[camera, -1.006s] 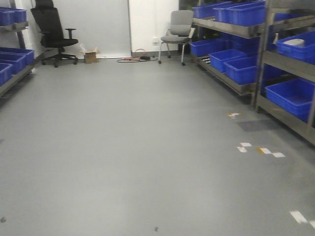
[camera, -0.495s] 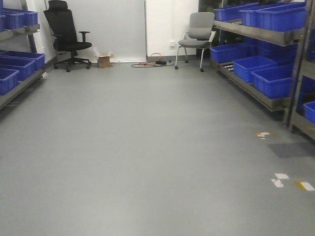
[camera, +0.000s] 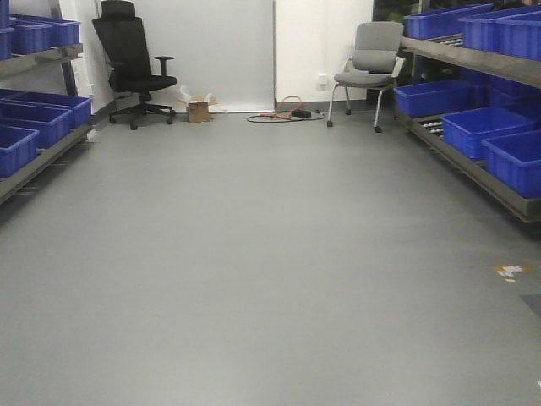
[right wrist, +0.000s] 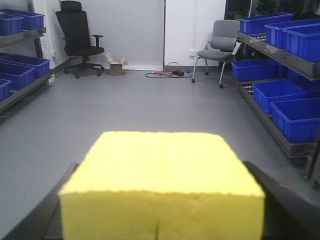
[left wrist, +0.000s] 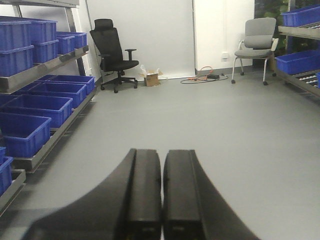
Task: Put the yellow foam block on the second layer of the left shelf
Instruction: 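Drive the base down the aisle toward the shelf rack, then turn the base to face the shelf of blue bins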
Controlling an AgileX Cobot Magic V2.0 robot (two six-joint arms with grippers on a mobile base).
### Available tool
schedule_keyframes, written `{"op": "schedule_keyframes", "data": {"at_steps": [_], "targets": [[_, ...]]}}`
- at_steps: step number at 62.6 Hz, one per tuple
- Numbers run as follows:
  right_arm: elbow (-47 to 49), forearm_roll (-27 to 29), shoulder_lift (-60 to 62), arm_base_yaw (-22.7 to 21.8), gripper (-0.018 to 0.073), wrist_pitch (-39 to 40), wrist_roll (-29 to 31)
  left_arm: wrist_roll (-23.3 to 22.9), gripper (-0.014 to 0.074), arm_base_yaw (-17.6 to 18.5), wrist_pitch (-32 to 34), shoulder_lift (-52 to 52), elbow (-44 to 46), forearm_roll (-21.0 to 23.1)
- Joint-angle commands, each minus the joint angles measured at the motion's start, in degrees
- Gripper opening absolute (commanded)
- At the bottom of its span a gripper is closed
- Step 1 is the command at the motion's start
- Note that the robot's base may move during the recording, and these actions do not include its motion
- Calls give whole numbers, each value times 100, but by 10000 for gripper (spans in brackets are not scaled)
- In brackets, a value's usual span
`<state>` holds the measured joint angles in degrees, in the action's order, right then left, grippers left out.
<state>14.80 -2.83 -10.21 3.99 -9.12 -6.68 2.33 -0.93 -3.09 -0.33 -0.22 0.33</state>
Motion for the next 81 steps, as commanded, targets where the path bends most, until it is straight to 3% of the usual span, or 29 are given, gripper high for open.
{"op": "schedule_keyframes", "data": {"at_steps": [1, 81], "targets": [[165, -25, -47, -44, 501, 540, 51, -22, 124, -6, 473, -95, -140, 29], [165, -25, -47, -44, 501, 540, 51, -22, 124, -6, 473, -95, -140, 29]]}}
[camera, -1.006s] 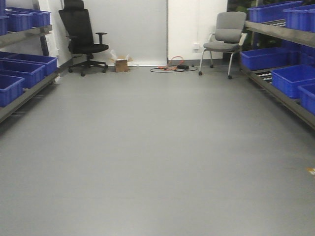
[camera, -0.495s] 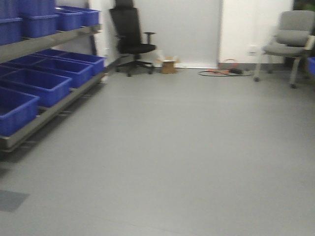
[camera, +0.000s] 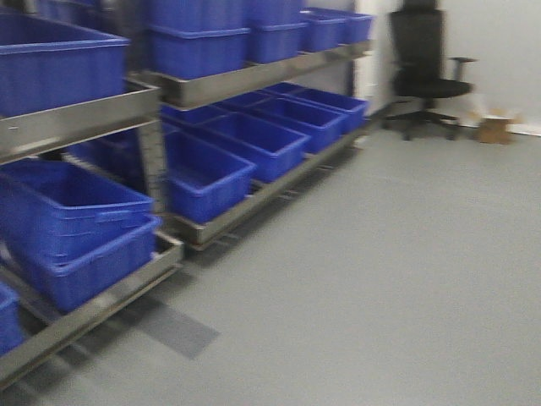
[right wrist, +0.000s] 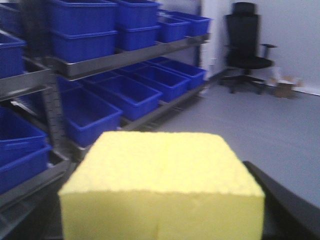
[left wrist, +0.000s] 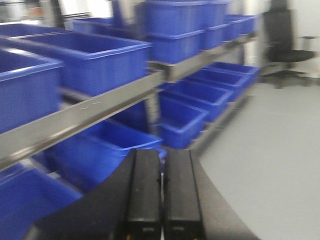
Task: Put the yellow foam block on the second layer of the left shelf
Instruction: 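Turn the base to face the shelf of blue bins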
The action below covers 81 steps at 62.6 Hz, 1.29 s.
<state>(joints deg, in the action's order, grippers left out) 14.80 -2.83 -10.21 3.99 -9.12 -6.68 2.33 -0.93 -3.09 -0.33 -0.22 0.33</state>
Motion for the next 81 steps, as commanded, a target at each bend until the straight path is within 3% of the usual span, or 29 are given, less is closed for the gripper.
{"op": "schedule_keyframes", "data": {"at_steps": [1, 36, 46, 81], "targets": [[165, -25, -47, -44, 501, 540, 51, -22, 124, -6, 473, -95, -140, 29], [165, -25, -47, -44, 501, 540, 51, -22, 124, -6, 473, -95, -140, 29], [165, -25, -47, -44, 501, 540, 51, -22, 124, 259, 473, -95, -140, 29], [165, -25, -47, -44, 501, 540, 51, -22, 124, 225, 473, -95, -140, 29]]}}
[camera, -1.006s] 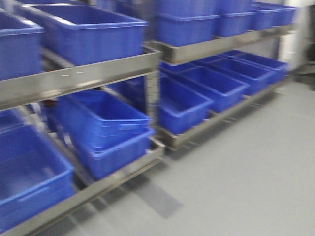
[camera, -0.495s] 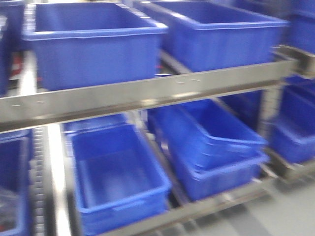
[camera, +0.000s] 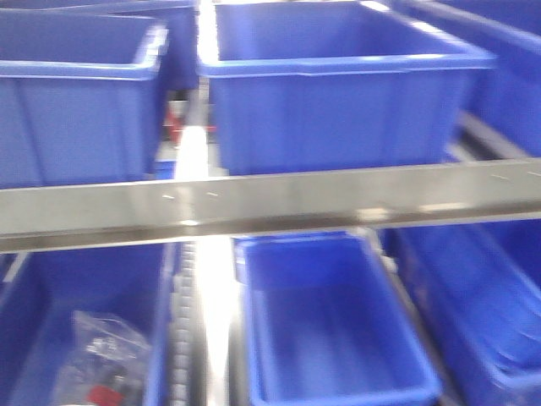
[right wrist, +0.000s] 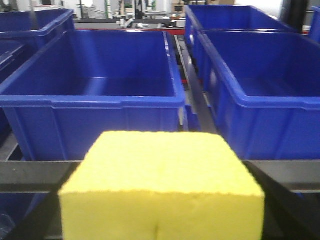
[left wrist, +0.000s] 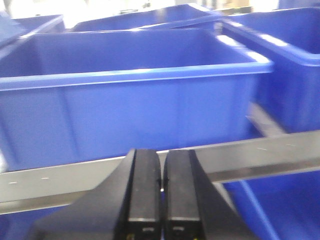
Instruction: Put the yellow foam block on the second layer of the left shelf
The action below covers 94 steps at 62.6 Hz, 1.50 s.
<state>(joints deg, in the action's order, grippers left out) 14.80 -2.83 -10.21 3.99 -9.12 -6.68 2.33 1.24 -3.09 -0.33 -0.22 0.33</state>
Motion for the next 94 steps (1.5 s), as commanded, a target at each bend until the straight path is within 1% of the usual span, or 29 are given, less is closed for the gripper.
{"op": "schedule_keyframes", "data": {"at_steps": [1, 46, 62, 72, 77, 86, 94], "targets": [[165, -25, -47, -44, 501, 540, 51, -22, 124, 8, 473, -95, -140, 29], [165, -25, -47, -44, 501, 540, 51, -22, 124, 8, 473, -95, -140, 29], [165, -25, -47, -44, 501, 601, 51, -22, 124, 8, 473, -95, -140, 29], [165, -25, -59, -44, 501, 795, 46, -22, 124, 8, 473, -95, -140, 29], [184, -25, -80, -37, 501, 727, 46, -22, 124, 8, 473, -95, -140, 29], [427, -47, -486, -9, 501, 725, 57, -22, 124, 8, 473, -95, -140, 29], [780, -47, -1304, 14, 501, 874, 57, -22, 124, 8, 473, -95, -140, 29]]}}
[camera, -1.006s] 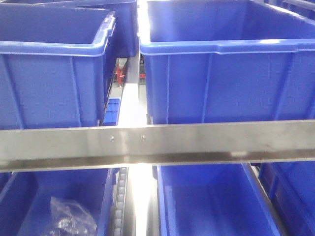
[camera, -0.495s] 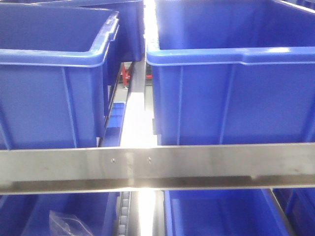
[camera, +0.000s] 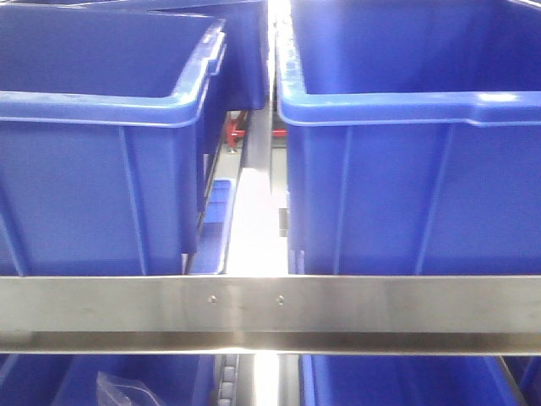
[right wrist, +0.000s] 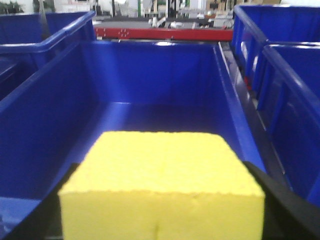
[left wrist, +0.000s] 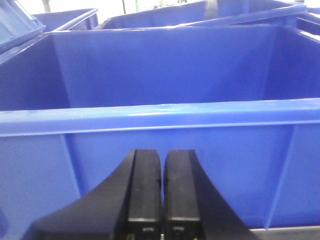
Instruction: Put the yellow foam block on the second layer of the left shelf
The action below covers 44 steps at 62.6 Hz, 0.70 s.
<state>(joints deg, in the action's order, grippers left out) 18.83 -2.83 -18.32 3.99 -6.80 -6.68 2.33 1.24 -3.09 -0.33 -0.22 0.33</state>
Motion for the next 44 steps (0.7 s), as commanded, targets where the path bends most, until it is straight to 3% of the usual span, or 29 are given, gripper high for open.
{"op": "schedule_keyframes", "data": {"at_steps": [1, 20, 27, 44], "targets": [[427, -47, -640, 20, 501, 680, 57, -22, 124, 8, 473, -95, -140, 29], [1125, -52, -2943, 20, 501, 1740, 57, -22, 124, 8, 473, -95, -140, 29], [1606, -52, -3889, 20, 501, 1768, 57, -22, 124, 8, 473, -95, -140, 29], [2453, -52, -4831, 30, 501, 1772, 52, -22, 124, 8, 473, -95, -140, 29]]}}
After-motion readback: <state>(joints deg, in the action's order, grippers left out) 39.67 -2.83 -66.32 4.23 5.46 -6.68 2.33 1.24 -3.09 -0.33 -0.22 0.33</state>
